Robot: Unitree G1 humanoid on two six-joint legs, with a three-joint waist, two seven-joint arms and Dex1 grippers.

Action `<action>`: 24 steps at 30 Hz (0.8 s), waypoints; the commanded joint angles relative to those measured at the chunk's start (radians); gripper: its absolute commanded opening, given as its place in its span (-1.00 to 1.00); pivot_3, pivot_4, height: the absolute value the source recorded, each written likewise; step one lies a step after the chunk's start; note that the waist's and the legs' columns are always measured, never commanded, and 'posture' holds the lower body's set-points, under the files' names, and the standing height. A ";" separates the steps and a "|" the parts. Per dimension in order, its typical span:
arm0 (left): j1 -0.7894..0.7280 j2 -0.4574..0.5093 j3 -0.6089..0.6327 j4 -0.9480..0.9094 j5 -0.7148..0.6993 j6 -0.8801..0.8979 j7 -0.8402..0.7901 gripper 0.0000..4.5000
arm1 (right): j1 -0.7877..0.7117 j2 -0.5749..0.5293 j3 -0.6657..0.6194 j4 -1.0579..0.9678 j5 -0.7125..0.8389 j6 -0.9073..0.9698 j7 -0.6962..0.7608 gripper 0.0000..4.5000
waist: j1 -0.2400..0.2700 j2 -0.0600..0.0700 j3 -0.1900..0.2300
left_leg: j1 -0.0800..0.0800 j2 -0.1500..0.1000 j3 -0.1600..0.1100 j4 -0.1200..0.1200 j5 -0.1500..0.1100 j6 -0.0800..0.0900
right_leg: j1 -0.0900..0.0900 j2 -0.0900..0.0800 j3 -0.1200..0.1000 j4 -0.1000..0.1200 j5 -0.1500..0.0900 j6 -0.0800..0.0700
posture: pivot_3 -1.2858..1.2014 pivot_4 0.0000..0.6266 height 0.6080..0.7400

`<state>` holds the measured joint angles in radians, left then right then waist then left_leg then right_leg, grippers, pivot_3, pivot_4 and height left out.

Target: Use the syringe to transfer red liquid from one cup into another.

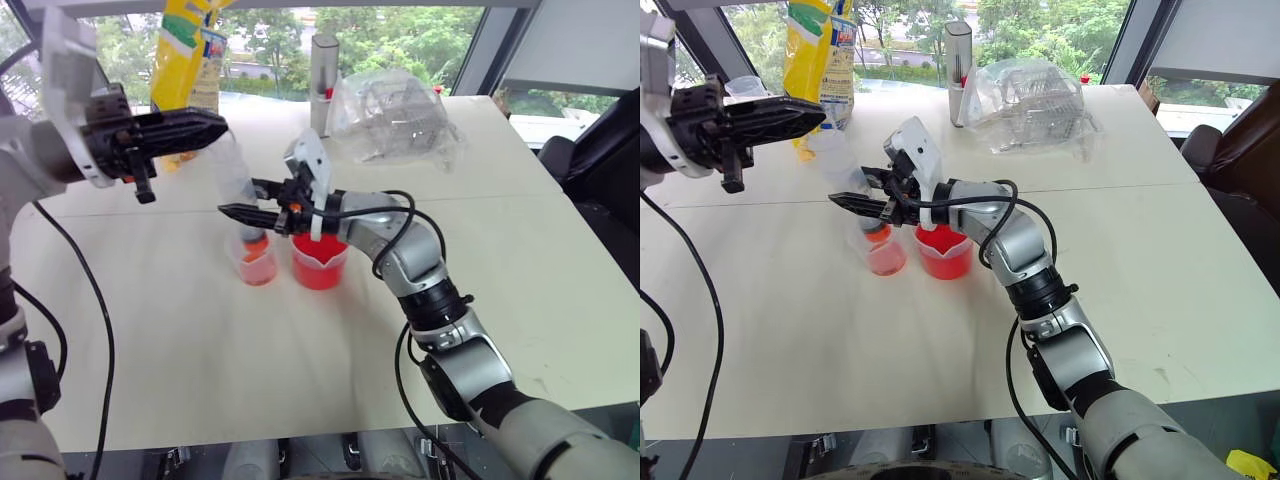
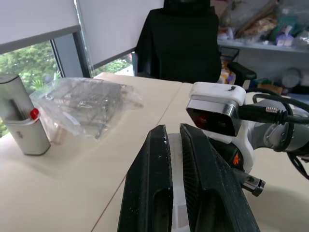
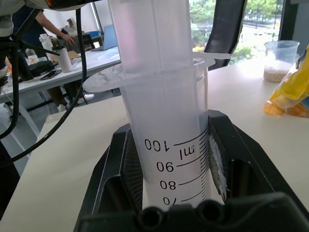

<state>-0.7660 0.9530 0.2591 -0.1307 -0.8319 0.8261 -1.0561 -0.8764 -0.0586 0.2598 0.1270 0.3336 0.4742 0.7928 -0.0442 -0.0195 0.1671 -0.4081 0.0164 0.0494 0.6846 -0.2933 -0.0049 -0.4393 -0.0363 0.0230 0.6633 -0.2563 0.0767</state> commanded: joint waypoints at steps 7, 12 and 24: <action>0.056 0.040 -0.048 -0.017 0.061 -0.055 -0.049 -1.00 | -0.105 0.022 -0.061 -0.050 0.031 -0.016 -0.021 -0.35 | 0.000 0.000 0.000 | 0.000 0.000 0.000 0.000 0.000 0.000 | 0.000 0.000 0.000 0.000 0.000 0.000 | 0.03 -0.52 1.00; 0.093 0.039 -0.060 -0.022 0.067 -0.075 -0.052 -1.00 | -0.123 0.020 -0.078 -0.059 0.042 0.000 -0.028 -0.35 | 0.000 0.000 0.000 | 0.000 0.000 0.000 0.000 0.000 0.000 | 0.000 0.000 0.000 0.000 0.000 0.000 | 0.03 -0.52 1.00; 0.153 0.043 -0.076 -0.018 0.085 -0.120 -0.048 -1.00 | -0.133 0.019 -0.095 -0.075 0.051 0.028 -0.031 -0.35 | 0.000 0.000 0.000 | 0.000 0.000 0.000 0.000 0.000 0.000 | 0.000 -0.001 0.000 0.000 0.000 0.000 | 0.03 -0.52 1.00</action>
<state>-0.6553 0.9769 0.2416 -0.1420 -0.7941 0.6804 -1.0831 -0.9232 -0.0501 0.2619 0.1356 0.3397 0.5524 0.7873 -0.0442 -0.0194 0.1671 -0.4081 0.0163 0.0494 0.6846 -0.2933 -0.0049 -0.4392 -0.0372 0.0229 0.6631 -0.2563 0.0766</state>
